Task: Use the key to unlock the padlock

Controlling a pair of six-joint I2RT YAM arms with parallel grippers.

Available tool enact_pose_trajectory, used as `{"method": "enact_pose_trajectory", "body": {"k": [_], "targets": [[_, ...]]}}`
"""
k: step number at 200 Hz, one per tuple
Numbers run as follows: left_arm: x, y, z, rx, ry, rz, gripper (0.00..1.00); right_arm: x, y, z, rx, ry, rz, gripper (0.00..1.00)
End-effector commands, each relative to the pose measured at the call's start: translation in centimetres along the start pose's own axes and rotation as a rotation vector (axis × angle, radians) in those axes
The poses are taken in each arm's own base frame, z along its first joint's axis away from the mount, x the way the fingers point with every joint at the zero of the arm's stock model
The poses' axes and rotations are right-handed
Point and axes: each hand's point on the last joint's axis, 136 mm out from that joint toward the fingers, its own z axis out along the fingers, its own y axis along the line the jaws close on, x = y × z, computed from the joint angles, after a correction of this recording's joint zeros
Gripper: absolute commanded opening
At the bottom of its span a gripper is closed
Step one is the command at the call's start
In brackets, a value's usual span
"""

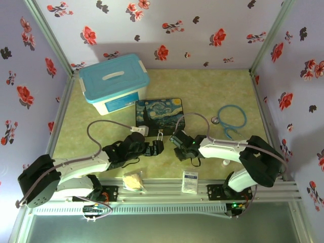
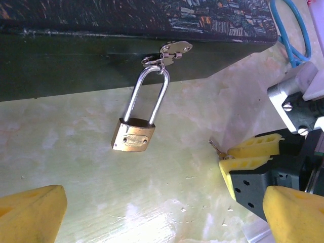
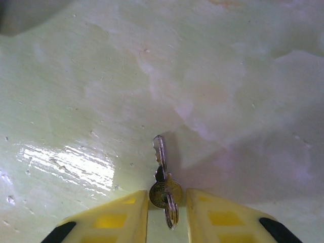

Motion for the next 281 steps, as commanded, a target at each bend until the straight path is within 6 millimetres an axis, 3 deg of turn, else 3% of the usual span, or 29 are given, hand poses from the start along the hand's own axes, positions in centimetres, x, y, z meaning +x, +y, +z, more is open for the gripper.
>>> {"method": "enact_pose_trajectory", "body": {"k": [1,29,56,119,153,185,224,248,281], "targets": [[-0.4,-0.1,0.1,-0.002,-0.028,-0.009,1.00,1.8,-0.6,0.9,0.038,0.074,-0.010,0.25],[-0.4,0.1,0.1,-0.002,-0.039,-0.011,1.00,1.6,-0.1,1.4,0.009,0.070,-0.012,0.10],[-0.6,-0.1,0.3,0.006,-0.046,-0.021,1.00,0.9,0.0,0.7,0.000,0.041,-0.026,0.00],[-2.4,-1.2,0.1,0.106,-0.167,-0.193,0.91,-0.5,0.2,-3.0,-0.086,-0.074,-0.032,0.00],[-3.6,-1.5,-0.9,0.185,-0.247,-0.362,0.90,-1.7,1.2,-6.1,-0.185,-0.176,-0.060,0.00],[-4.0,-2.9,-1.0,0.269,-0.251,-0.467,0.90,-2.8,3.3,-8.7,-0.329,-0.257,-0.097,0.00],[-3.4,-5.9,0.5,0.321,-0.137,-0.414,0.90,-3.6,6.2,-11.8,-0.503,-0.353,-0.160,0.00],[-2.9,-7.0,1.3,0.363,-0.092,-0.408,0.84,-3.9,7.4,-13.9,-0.581,-0.425,-0.200,0.00],[-2.4,-7.8,1.9,0.374,-0.062,-0.347,0.77,-3.8,7.4,-13.7,-0.567,-0.410,-0.212,0.00]]}}
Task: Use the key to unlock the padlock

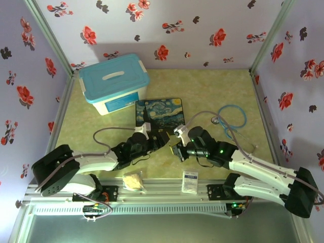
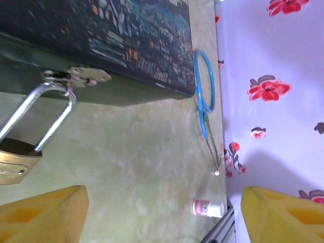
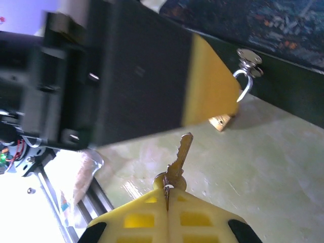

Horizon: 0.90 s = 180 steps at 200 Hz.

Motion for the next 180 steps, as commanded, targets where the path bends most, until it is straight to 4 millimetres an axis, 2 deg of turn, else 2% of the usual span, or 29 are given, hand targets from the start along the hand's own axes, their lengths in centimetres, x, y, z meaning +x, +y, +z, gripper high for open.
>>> {"method": "enact_pose_trajectory", "body": {"k": [1,35,59,94,121,149,180], "targets": [[0.5,-2.6,0.3,0.080,0.035,0.048,0.77,-0.1,0.8,0.1,-0.035,0.002,-0.037,0.00],[-0.5,-2.3,-0.9,0.050,-0.016,0.082,0.79,0.4,0.7,0.9,-0.028,0.039,-0.029,0.00],[-1.0,-1.9,-1.7,0.022,-0.043,0.102,0.76,0.3,0.7,1.1,-0.028,0.034,-0.025,0.00],[0.1,-3.1,-0.9,0.031,0.038,0.139,0.67,0.5,0.9,1.7,-0.033,0.052,-0.030,0.00],[0.6,-2.7,-0.5,0.020,0.061,0.138,0.46,-0.1,0.7,1.7,-0.024,0.010,-0.029,0.00],[1.2,-2.9,-0.3,0.024,0.093,0.150,0.41,-0.2,0.2,2.1,0.001,0.008,-0.029,0.00],[1.7,-2.5,-0.3,0.011,0.110,0.165,0.27,-0.3,-0.2,2.3,0.028,0.013,-0.029,0.00]]}}
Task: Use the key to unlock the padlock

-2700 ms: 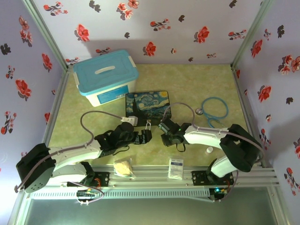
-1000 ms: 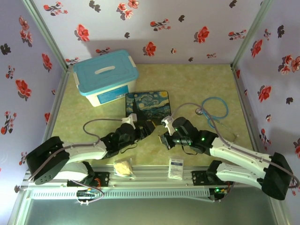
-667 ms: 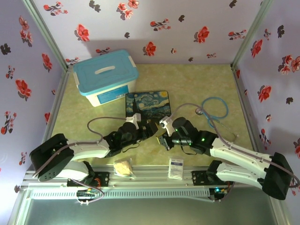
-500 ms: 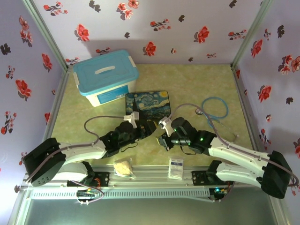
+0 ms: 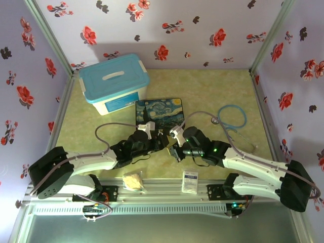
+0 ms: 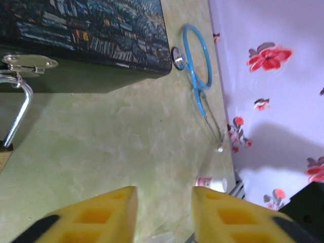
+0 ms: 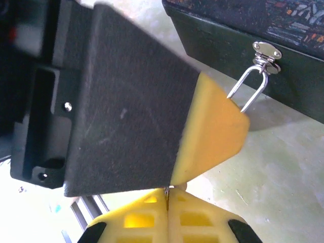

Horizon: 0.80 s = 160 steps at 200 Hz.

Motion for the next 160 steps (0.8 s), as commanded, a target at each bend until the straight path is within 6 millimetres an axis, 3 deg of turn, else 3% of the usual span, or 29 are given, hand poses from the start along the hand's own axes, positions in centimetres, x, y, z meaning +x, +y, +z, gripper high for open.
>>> {"method": "enact_pose_trajectory", "body": {"k": [1,12,23,45,58,69,82,91,120,160], "targets": [[0.4,-0.8,0.2,0.010,0.028,0.036,0.26,-1.1,0.0,0.0,0.021,-0.033,-0.017,0.00],[0.5,-0.7,0.2,0.001,0.029,0.043,0.17,-1.1,-0.1,0.0,0.025,-0.037,-0.018,0.00],[0.5,-0.6,0.2,0.001,0.029,0.045,0.00,-1.1,-0.1,0.0,0.027,-0.037,-0.018,0.00],[0.5,-0.6,0.2,0.006,0.027,0.049,0.00,-0.9,-0.3,0.0,0.034,-0.030,-0.015,0.03],[0.3,-0.8,0.0,0.014,0.017,0.062,0.00,-0.8,-0.8,-0.1,0.061,-0.034,0.012,0.26],[-0.3,-1.0,-0.5,0.014,-0.015,0.076,0.00,-1.1,-1.1,-0.4,0.063,-0.051,0.040,0.55],[-1.3,-1.1,-1.5,0.009,-0.061,0.095,0.00,-1.7,-1.0,-1.0,0.021,-0.103,0.098,0.75],[-2.1,-1.4,-2.2,0.017,-0.097,0.108,0.00,-2.5,-0.7,-1.5,-0.031,-0.155,0.155,0.98],[-4.8,-3.5,-5.0,0.112,-0.215,0.124,0.00,-6.2,0.7,-3.7,-0.253,-0.355,0.275,0.99],[-7.5,-7.3,-8.9,0.273,-0.346,0.148,0.00,-11.2,3.6,-7.1,-0.507,-0.567,0.281,0.99]]}}
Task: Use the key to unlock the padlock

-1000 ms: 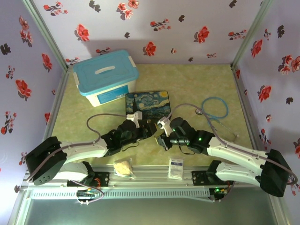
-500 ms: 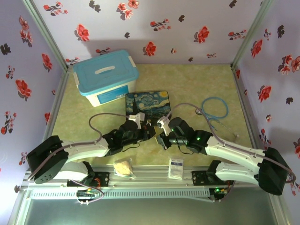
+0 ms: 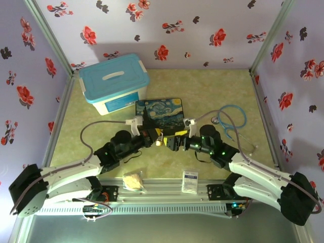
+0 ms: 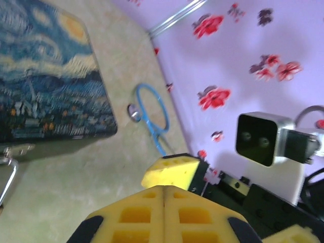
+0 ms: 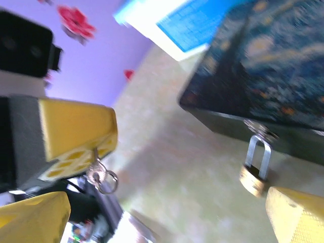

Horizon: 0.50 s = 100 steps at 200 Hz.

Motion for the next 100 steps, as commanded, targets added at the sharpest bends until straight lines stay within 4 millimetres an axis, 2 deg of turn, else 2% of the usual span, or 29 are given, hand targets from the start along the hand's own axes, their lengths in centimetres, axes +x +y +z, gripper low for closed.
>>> {"method": "enact_pose_trajectory", "body": {"k": [1,35,63,100], "targets": [[-2.7,-2.6,-1.3,0.096,-0.110,0.049,0.00,-4.2,6.2,-0.9,-0.299,-0.149,0.019,0.99],[-5.0,-5.1,-3.1,0.204,-0.217,0.052,0.00,-6.0,9.0,-0.6,-0.473,-0.182,0.062,0.94],[-5.8,-6.1,-3.2,0.233,-0.243,0.048,0.00,-6.5,9.7,-0.1,-0.536,-0.181,0.077,0.85],[-6.3,-6.5,-3.0,0.244,-0.262,0.050,0.00,-6.0,10.2,0.1,-0.552,-0.165,0.067,0.70]]}}
